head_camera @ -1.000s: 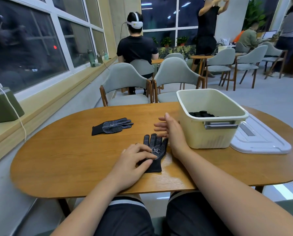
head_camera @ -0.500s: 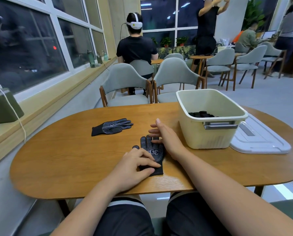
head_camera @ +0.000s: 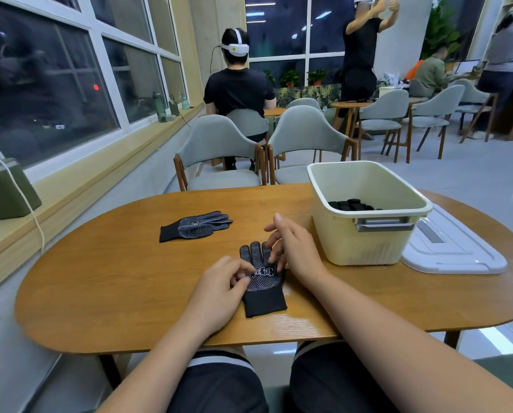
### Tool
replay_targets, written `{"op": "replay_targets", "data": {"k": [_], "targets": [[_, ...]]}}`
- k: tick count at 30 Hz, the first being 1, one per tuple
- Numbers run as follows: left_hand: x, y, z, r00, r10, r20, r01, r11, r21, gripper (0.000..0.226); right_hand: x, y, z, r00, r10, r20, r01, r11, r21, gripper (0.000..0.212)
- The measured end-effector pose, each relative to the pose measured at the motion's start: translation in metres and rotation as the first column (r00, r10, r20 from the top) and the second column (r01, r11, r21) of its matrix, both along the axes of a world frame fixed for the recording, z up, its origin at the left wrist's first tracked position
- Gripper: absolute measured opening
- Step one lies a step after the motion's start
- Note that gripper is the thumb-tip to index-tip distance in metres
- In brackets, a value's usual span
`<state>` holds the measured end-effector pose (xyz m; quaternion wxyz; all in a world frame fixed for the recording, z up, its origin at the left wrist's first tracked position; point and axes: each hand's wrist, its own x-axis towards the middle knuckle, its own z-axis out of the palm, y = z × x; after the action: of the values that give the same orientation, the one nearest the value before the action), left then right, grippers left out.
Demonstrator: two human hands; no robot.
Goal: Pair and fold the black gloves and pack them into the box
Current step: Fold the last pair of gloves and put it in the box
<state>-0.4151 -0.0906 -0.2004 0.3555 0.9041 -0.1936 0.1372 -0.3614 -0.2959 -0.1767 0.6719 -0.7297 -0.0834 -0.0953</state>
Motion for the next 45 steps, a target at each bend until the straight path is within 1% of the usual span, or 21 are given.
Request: {"op": "replay_targets", "data": {"k": [5, 10, 12, 14, 15, 17, 20, 24, 27, 29, 31, 35, 37, 41, 45], "targets": [[0.004, 0.001, -0.004, 1.000, 0.023, -0.022, -0.023, 1.000, 0.004, 0.026, -0.017, -0.002, -0.004, 0.998, 0.027, 0.061, -0.013, 0.977, -0.211, 0.042], [0.006, 0.002, -0.006, 0.998, 0.016, -0.060, -0.016, 1.000, -0.009, 0.030, -0.016, -0.003, -0.005, 0.996, 0.010, 0.089, 0.015, 0.964, -0.266, 0.044], [0.009, 0.003, -0.005, 0.997, -0.004, -0.079, 0.000, 0.998, -0.058, 0.032, -0.014, -0.004, -0.007, 0.994, -0.010, 0.112, 0.038, 0.968, -0.250, 0.042], [0.014, 0.006, -0.002, 0.995, -0.027, -0.094, 0.009, 0.983, -0.183, 0.032, -0.011, -0.004, -0.008, 0.992, -0.053, 0.118, 0.073, 0.981, -0.180, 0.043], [0.017, 0.008, 0.000, 0.994, -0.025, -0.102, 0.000, 0.971, -0.239, 0.032, -0.010, -0.005, -0.009, 0.991, -0.071, 0.114, 0.088, 0.985, -0.146, 0.044], [0.029, 0.017, 0.003, 0.993, 0.021, -0.113, -0.052, 0.959, -0.280, 0.031, -0.007, -0.006, -0.009, 0.990, -0.102, 0.102, 0.113, 0.988, -0.102, 0.048], [0.056, 0.036, 0.002, 0.986, 0.151, -0.077, -0.164, 0.961, -0.224, 0.028, -0.006, -0.007, -0.009, 0.989, -0.115, 0.093, 0.123, 0.989, -0.078, 0.050], [0.087, 0.064, 0.003, 0.961, 0.275, 0.010, -0.274, 0.960, -0.059, 0.020, -0.007, -0.006, -0.009, 0.991, -0.098, 0.088, 0.108, 0.988, -0.114, 0.052], [0.110, 0.090, 0.000, 0.928, 0.367, 0.066, -0.371, 0.928, 0.048, 0.021, -0.008, -0.006, -0.008, 0.992, -0.095, 0.082, 0.104, 0.988, -0.114, 0.052], [0.123, 0.109, -0.002, 0.887, 0.459, 0.046, -0.461, 0.887, 0.043, 0.022, -0.008, -0.006, -0.009, 0.993, -0.096, 0.076, 0.103, 0.989, -0.101, 0.051], [0.131, 0.124, -0.002, 0.837, 0.548, -0.010, -0.547, 0.837, 0.020, 0.028, -0.007, -0.005, -0.009, 0.993, -0.102, 0.067, 0.107, 0.991, -0.082, 0.051], [0.138, 0.144, -0.002, 0.726, 0.673, -0.141, -0.669, 0.739, 0.079, 0.054, -0.007, -0.005, -0.010, 0.994, -0.091, 0.063, 0.097, 0.991, -0.094, 0.052], [0.139, 0.146, -0.001, 0.691, 0.699, -0.185, -0.696, 0.712, 0.090, 0.061, -0.008, -0.005, -0.009, 0.994, -0.091, 0.057, 0.096, 0.991, -0.090, 0.052], [0.141, 0.140, 0.005, 0.646, 0.740, -0.185, -0.715, 0.672, 0.191, 0.056, -0.009, -0.005, -0.007, 0.995, -0.087, 0.057, 0.093, 0.991, -0.100, 0.053], [0.143, 0.137, 0.012, 0.595, 0.776, -0.210, -0.747, 0.630, 0.211, 0.051, -0.010, -0.005, -0.007, 0.995, -0.081, 0.054, 0.085, 0.992, -0.094, 0.054]]}}
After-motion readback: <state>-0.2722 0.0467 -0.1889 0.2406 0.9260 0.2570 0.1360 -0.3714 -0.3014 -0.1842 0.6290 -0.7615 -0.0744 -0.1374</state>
